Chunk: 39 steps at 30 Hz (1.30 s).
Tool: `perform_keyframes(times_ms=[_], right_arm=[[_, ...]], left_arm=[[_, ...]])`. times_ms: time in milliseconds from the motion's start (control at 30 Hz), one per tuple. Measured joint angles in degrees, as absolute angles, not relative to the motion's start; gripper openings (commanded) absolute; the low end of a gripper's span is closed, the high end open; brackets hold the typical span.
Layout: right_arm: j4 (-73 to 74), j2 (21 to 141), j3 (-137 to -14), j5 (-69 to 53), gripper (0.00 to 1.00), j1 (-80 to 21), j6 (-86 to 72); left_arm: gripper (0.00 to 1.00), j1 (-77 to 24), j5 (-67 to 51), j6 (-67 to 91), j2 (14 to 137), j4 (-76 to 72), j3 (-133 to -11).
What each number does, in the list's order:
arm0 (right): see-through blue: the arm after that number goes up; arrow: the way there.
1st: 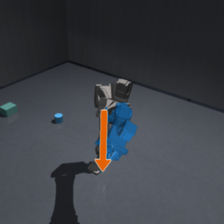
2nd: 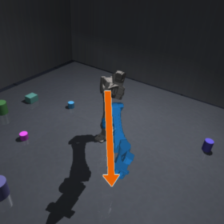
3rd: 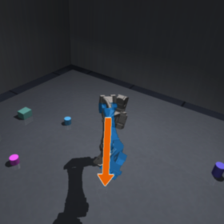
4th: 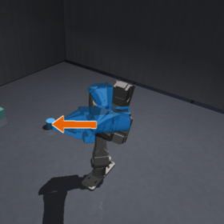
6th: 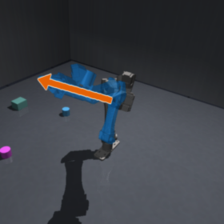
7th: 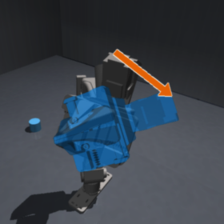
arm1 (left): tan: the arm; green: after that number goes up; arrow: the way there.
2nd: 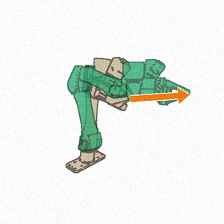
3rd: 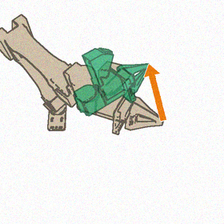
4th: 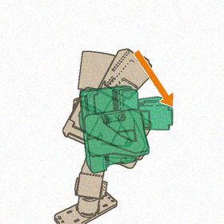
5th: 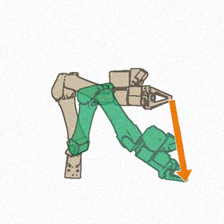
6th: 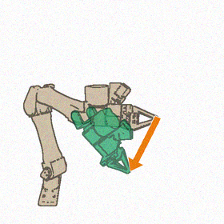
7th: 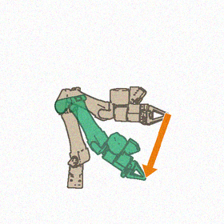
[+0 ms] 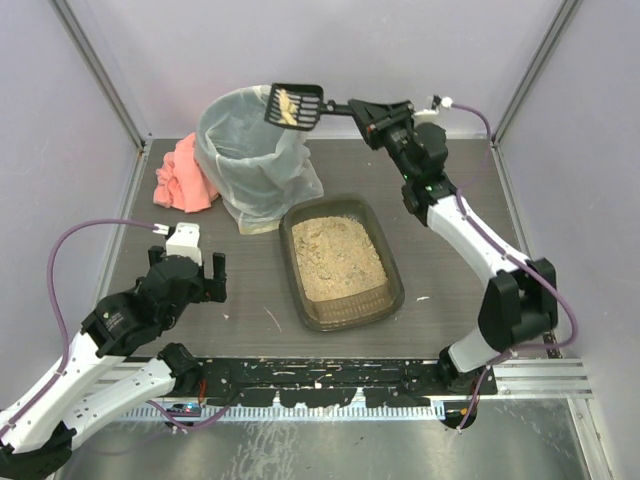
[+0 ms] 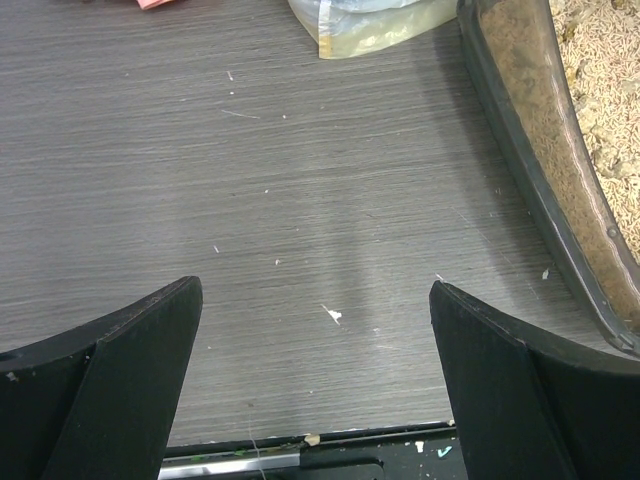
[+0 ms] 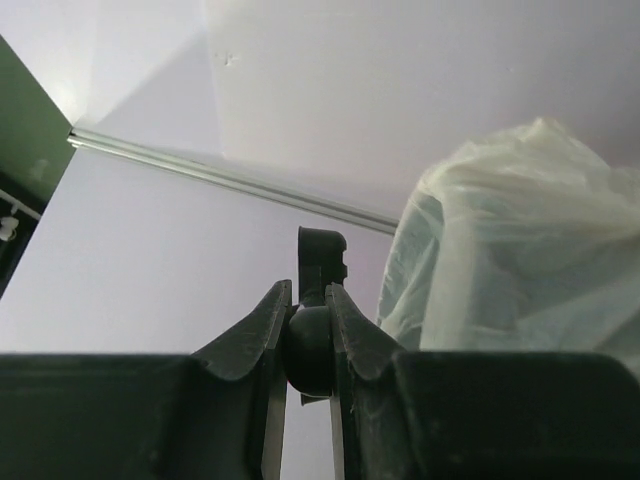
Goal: Clean the litter box
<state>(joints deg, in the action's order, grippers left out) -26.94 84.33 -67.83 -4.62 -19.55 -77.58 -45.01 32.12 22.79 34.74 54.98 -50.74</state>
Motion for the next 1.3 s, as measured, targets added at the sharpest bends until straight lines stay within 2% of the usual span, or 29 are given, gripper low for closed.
perform_keyframes(times_ms=[133,333,400,567,900,1100,1300], right_arm=[[-27.2,93.5,-80.2,-3.6,0.01,-22.2,-72.0],[-27.8,102.3,-91.0,-4.1,0.01,-24.2,-60.1],[-28.5,107.5,-97.2,-7.7,0.01,-24.3,-53.0],[-28.4,111.6,-103.3,-13.7,0.01,-24.6,-41.6],[-17.1,112.5,-112.9,-20.6,0.01,-28.4,-8.6],[-9.8,112.4,-115.2,-18.5,0.01,-34.3,11.4],[-6.8,112.4,-115.2,-14.7,0.01,-39.5,22.3]], left_arm=[[0.98,-45.0,32.2,22.8,34.5,55.0,-50.7],[0.98,-45.0,32.1,22.8,34.7,55.0,-50.7],[0.98,-45.0,32.1,22.6,35.3,55.1,-50.7],[0.98,-45.0,32.0,22.5,35.7,55.1,-50.7],[0.98,-45.0,31.5,21.7,36.2,55.0,-50.7],[0.98,-45.0,31.2,21.6,36.9,55.0,-50.7],[0.98,-45.0,31.2,21.6,36.9,55.0,-50.7]])
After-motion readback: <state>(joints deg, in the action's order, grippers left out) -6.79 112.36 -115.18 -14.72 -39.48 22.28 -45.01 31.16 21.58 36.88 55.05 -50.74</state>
